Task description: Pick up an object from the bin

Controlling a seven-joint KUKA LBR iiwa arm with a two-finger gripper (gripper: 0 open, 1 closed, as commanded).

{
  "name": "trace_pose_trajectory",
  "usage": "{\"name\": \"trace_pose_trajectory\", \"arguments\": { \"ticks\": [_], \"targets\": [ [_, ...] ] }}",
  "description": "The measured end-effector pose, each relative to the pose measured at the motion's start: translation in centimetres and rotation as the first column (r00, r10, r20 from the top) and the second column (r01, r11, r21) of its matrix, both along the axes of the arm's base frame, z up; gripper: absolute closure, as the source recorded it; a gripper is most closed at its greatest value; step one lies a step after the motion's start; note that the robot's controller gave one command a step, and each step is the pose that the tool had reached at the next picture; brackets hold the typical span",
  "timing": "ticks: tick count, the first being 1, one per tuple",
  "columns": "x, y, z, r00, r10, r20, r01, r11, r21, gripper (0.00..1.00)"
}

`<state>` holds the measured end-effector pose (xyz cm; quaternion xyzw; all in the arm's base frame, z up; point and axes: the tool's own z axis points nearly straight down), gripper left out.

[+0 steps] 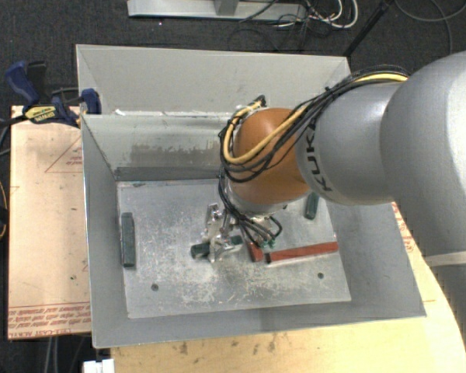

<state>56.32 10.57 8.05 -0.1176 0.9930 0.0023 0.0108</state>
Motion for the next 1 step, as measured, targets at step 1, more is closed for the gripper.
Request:
{"name": "trace_pose_trajectory", "arguments": {
  "ticks": [1],
  "targets": [
    [-0.5,-2.93,13.68,0.999,0.052,-0.016,-0.052,0.999,-0.006,1.0]
  ]
}}
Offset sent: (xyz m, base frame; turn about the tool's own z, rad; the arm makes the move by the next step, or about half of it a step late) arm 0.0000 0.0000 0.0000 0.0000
